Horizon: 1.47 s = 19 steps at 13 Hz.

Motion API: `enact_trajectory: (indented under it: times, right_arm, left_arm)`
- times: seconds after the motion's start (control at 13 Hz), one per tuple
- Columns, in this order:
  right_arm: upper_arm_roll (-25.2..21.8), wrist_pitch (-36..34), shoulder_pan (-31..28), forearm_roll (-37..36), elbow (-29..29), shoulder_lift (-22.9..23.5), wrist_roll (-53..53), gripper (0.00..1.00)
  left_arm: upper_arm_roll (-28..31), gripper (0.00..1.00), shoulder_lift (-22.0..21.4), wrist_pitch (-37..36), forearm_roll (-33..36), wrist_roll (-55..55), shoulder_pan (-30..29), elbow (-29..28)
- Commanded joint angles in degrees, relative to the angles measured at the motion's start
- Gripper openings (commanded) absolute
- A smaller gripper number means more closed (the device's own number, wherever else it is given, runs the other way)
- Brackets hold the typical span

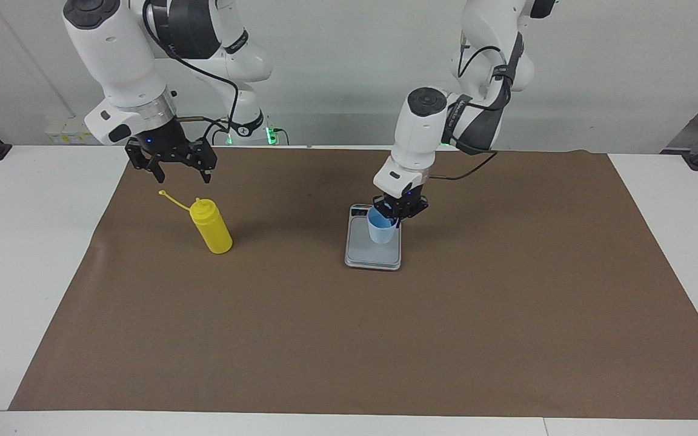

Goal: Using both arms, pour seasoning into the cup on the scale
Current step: 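Carry the blue cup with the left gripper onto the scale, then open the left gripper and withdraw it from the cup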

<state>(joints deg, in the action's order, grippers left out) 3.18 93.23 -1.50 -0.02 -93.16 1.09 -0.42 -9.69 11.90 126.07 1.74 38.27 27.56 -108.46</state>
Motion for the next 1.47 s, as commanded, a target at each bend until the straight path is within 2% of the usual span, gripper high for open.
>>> enact_trajectory:
  times: [0.0, 0.31, 0.69, 0.77, 0.85, 0.93, 1.16, 1.39]
  right_arm:
    - [0.25, 0.11, -1.22, 0.02, -2.56, -1.97, -3.36, 1.0]
    - [0.25, 0.11, -1.31, 0.11, -2.56, -1.97, -3.27, 1.0]
    - [0.25, 0.38, -1.31, 0.2, -2.56, -1.88, -3.27, 1.0]
    - [0.25, 0.38, -1.31, 0.2, -2.56, -1.88, -3.36, 1.0]
    - [0.25, 0.46, -1.31, 0.2, -2.56, -1.97, -3.36, 1.0]
    - [0.25, 0.55, -1.31, 0.2, -2.56, -1.97, -3.36, 1.0]
    - [0.25, 0.73, -1.31, 0.2, -2.56, -1.88, -3.36, 1.0]
    - [0.16, 0.73, -1.75, 0.2, -2.64, -1.97, -4.32, 1.0]
  left_arm:
    - [0.99, 0.0, -0.21, 1.54, 1.42, 1.19, 0.74, -1.31]
    - [1.07, 0.0, 1.89, 4.53, 1.77, 1.28, 0.83, -1.58]
    - [1.16, 0.0, 2.25, 5.06, 2.83, 1.19, 0.56, -1.14]
    - [1.16, 0.08, 2.34, 4.97, 2.83, 1.02, 0.56, -1.14]
    - [1.16, 0.51, 2.25, 4.89, 2.83, 1.19, 0.65, -1.4]
    - [1.16, 1.0, 2.25, 4.36, 2.83, 1.19, 0.74, -1.32]
    - [1.86, 1.0, 0.59, 0.95, 2.83, 1.02, -0.75, -0.44]
    - [1.69, 1.0, -3.88, -3.37, 4.23, -0.64, -5.83, 0.88]
